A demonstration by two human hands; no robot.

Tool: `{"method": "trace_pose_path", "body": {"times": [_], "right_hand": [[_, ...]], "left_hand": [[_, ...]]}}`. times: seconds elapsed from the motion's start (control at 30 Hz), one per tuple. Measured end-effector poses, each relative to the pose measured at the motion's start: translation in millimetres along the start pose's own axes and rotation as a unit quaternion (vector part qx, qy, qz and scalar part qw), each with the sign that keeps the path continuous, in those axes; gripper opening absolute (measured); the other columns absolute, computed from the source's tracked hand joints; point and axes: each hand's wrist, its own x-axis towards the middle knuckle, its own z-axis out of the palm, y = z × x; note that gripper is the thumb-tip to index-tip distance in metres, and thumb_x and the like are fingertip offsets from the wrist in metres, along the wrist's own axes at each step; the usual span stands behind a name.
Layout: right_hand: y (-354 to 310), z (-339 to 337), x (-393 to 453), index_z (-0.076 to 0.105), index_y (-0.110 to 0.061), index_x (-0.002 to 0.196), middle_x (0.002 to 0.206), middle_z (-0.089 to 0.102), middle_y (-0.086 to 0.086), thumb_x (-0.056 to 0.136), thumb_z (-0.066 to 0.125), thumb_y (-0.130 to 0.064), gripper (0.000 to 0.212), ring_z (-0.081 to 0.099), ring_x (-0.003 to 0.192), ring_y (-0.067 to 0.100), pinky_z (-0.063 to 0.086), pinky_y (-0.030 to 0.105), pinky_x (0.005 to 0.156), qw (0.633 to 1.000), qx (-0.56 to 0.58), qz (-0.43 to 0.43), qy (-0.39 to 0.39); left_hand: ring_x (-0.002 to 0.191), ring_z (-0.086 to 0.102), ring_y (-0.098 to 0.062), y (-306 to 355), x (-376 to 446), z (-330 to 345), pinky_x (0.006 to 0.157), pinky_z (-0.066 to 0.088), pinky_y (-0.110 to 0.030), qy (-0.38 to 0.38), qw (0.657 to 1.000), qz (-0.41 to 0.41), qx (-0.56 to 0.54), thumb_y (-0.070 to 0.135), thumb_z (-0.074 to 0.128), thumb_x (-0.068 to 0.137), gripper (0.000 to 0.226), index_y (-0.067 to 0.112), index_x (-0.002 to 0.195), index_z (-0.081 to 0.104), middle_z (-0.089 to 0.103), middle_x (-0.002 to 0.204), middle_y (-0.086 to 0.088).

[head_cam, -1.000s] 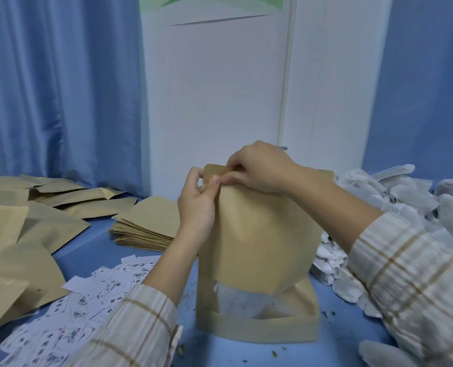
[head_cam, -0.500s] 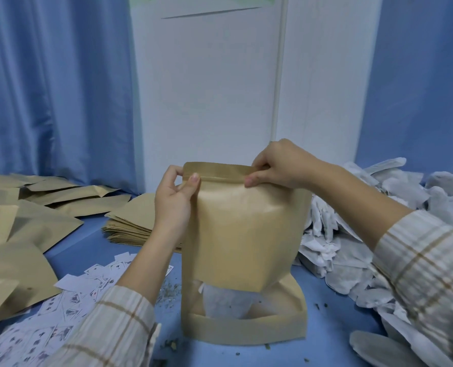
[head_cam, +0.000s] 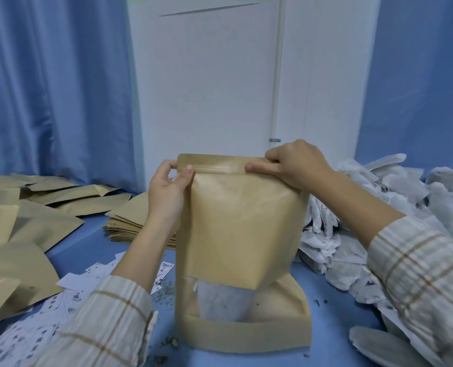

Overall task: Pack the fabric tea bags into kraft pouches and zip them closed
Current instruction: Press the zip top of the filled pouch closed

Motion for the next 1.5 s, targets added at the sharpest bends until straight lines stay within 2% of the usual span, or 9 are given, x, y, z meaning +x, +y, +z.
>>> {"method": "trace_pose_path", "body": {"times": [0.1, 0.3, 0.53, 0.73, 0.97, 1.13, 1.23, 1.33, 1.5], "right_hand": [[-14, 5, 3, 0.043, -0.015, 0.053, 0.052, 0.043, -0.004, 0.073, 0.017, -0.081, 0.073, 0.044, 0.059, 0.016, 0.019, 0.027, 0.048, 0.998, -0.056, -0.024, 0.005], [-64, 38, 8, 0.062, -0.015, 0.070, 0.072, 0.066, 0.010, 0.096, 0.024, -0.056, 0.062, 0.063, 0.074, 0.030, 0.024, 0.030, 0.054, 0.976, -0.147, -0.059, 0.150], [-44, 39, 3, 0.065, -0.018, 0.075, 0.072, 0.065, 0.007, 0.092, 0.025, -0.063, 0.062, 0.059, 0.072, 0.027, 0.028, 0.028, 0.058, 0.987, -0.095, -0.049, 0.122], [-8, 27, -6, 0.037, -0.014, 0.046, 0.049, 0.043, 0.002, 0.093, 0.023, -0.061, 0.068, 0.046, 0.063, 0.025, 0.030, 0.030, 0.059, 0.991, -0.047, 0.045, 0.120], [13, 33, -18, 0.028, -0.014, 0.041, 0.041, 0.038, 0.000, 0.093, 0.027, -0.059, 0.069, 0.038, 0.051, 0.019, 0.024, 0.031, 0.053, 0.984, 0.045, 0.127, 0.120], [17, 46, -18, 0.024, -0.015, 0.043, 0.040, 0.032, -0.001, 0.094, 0.033, -0.055, 0.065, 0.035, 0.047, 0.016, 0.028, 0.032, 0.052, 0.972, 0.130, 0.150, 0.129], [29, 53, -26, 0.053, -0.012, 0.064, 0.055, 0.053, -0.001, 0.089, 0.035, -0.062, 0.059, 0.049, 0.054, 0.015, 0.036, 0.026, 0.055, 0.925, 0.325, 0.187, 0.065], [32, 70, -52, 0.064, -0.013, 0.111, 0.096, 0.072, 0.005, 0.066, 0.055, -0.073, 0.076, 0.068, 0.087, 0.019, 0.051, 0.023, 0.073, 0.805, 0.548, 0.170, -0.147], [21, 107, -79, 0.071, -0.020, 0.102, 0.107, 0.071, 0.004, 0.063, 0.081, -0.040, 0.046, 0.067, 0.098, 0.019, 0.054, 0.022, 0.076, 0.749, 0.592, 0.143, -0.262]], "left_hand": [[0.056, 0.057, -0.009, -8, -12, 16, 0.056, 0.043, -0.023, -0.006, 0.999, -0.032, 0.023, 0.017, 0.059, 0.091, 0.012, 0.018, 0.081, 0.054, 0.065, 0.062, 0.005], [0.063, 0.055, -0.008, -12, -24, 42, 0.056, 0.042, -0.020, 0.005, 0.998, -0.047, 0.035, 0.023, 0.054, 0.094, 0.016, 0.015, 0.082, 0.059, 0.062, 0.072, 0.003], [0.054, 0.048, -0.009, -10, -16, 22, 0.051, 0.036, -0.022, 0.025, 0.997, -0.047, 0.059, 0.022, 0.061, 0.091, 0.027, 0.005, 0.070, 0.061, 0.057, 0.059, 0.003], [0.066, 0.042, -0.016, -5, -12, 20, 0.059, 0.031, -0.027, 0.035, 0.997, -0.048, 0.047, 0.021, 0.062, 0.090, 0.027, 0.000, 0.074, 0.057, 0.048, 0.067, -0.008], [0.071, 0.041, -0.016, -9, -11, 16, 0.062, 0.030, -0.028, 0.024, 0.997, -0.050, 0.054, 0.022, 0.063, 0.089, 0.031, -0.009, 0.081, 0.059, 0.047, 0.075, -0.008], [0.066, 0.045, -0.011, -15, -10, 9, 0.059, 0.035, -0.017, 0.032, 0.995, -0.052, 0.084, 0.024, 0.062, 0.090, 0.026, 0.015, 0.066, 0.058, 0.052, 0.071, 0.001], [0.067, 0.047, -0.013, -17, -6, -11, 0.065, 0.038, -0.026, 0.086, 0.992, -0.061, 0.070, 0.024, 0.060, 0.091, 0.026, 0.016, 0.067, 0.057, 0.053, 0.069, 0.001], [0.068, 0.049, -0.012, -22, 1, -29, 0.067, 0.041, -0.028, 0.146, 0.984, -0.103, 0.003, 0.023, 0.056, 0.094, 0.028, 0.014, 0.067, 0.054, 0.053, 0.070, 0.001], [0.052, 0.048, -0.004, -35, -4, -42, 0.051, 0.042, -0.016, 0.183, 0.974, -0.126, -0.033, 0.022, 0.054, 0.096, 0.032, 0.013, 0.065, 0.052, 0.054, 0.054, 0.010]]}}
